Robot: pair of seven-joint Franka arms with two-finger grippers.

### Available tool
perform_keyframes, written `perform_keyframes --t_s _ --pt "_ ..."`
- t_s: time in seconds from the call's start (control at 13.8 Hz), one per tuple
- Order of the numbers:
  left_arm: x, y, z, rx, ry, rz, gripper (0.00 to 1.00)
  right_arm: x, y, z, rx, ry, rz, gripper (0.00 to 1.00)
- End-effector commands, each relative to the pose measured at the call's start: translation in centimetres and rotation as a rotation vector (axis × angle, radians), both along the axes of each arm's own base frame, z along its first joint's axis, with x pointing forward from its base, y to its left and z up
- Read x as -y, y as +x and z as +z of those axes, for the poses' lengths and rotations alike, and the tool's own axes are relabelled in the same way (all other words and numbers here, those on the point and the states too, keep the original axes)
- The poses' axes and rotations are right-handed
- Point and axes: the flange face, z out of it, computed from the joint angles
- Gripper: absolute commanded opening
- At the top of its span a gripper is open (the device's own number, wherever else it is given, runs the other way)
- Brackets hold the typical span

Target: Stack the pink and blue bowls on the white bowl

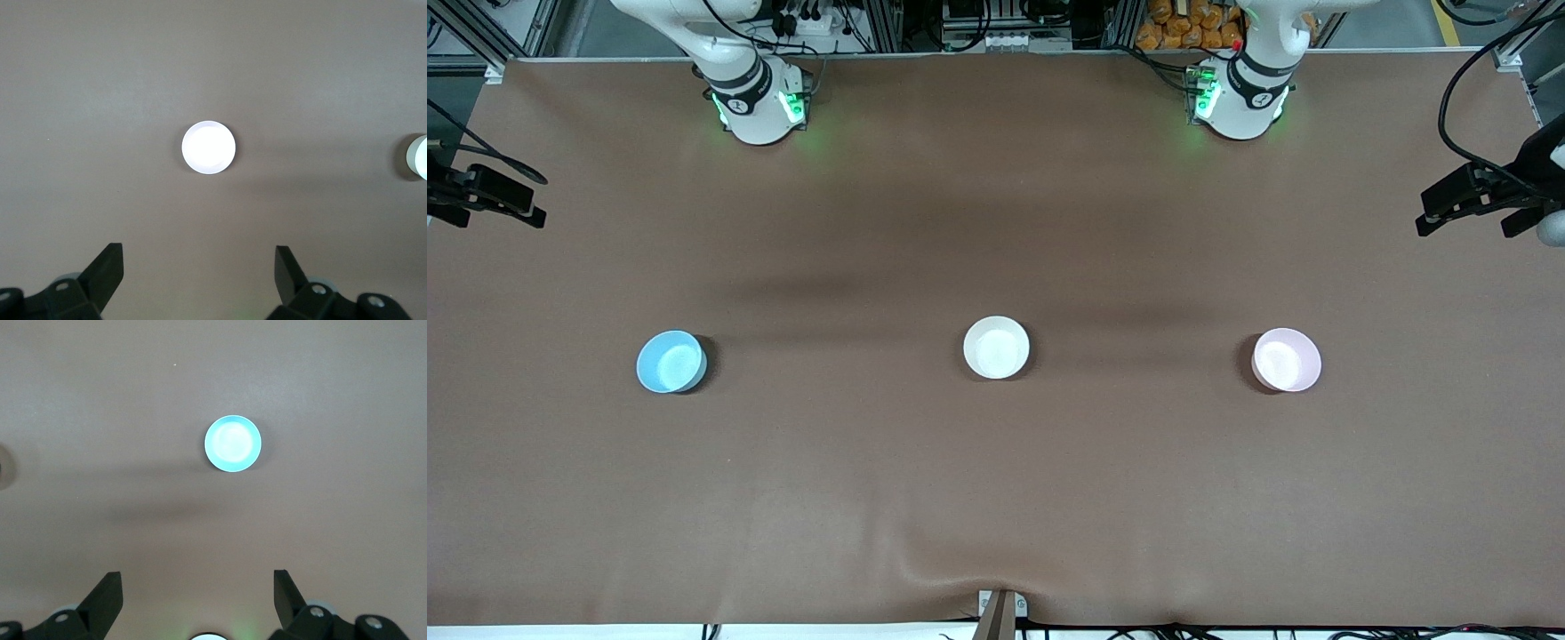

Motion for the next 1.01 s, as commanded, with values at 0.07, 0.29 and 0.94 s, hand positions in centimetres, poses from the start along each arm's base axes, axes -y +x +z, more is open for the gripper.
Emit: perform_keyframes --t_s 0.07,0.29,0.94 --pt "-0.2 0.2 0.3 0.002 -0.006 -0.007 1.0 0.1 -0.2 0.2 -0.001 -0.002 -0.003 1.0" --pt "-0.4 0.2 -0.2 -0.01 0.002 -0.017 1.0 0.1 -0.2 0.2 -0.001 -0.002 -0.003 1.0" --pt "-3.5 6.3 -12.7 -0.161 0.066 0.01 1.0 0.2 -0.2 0.1 -0.002 -0.002 -0.004 1.0"
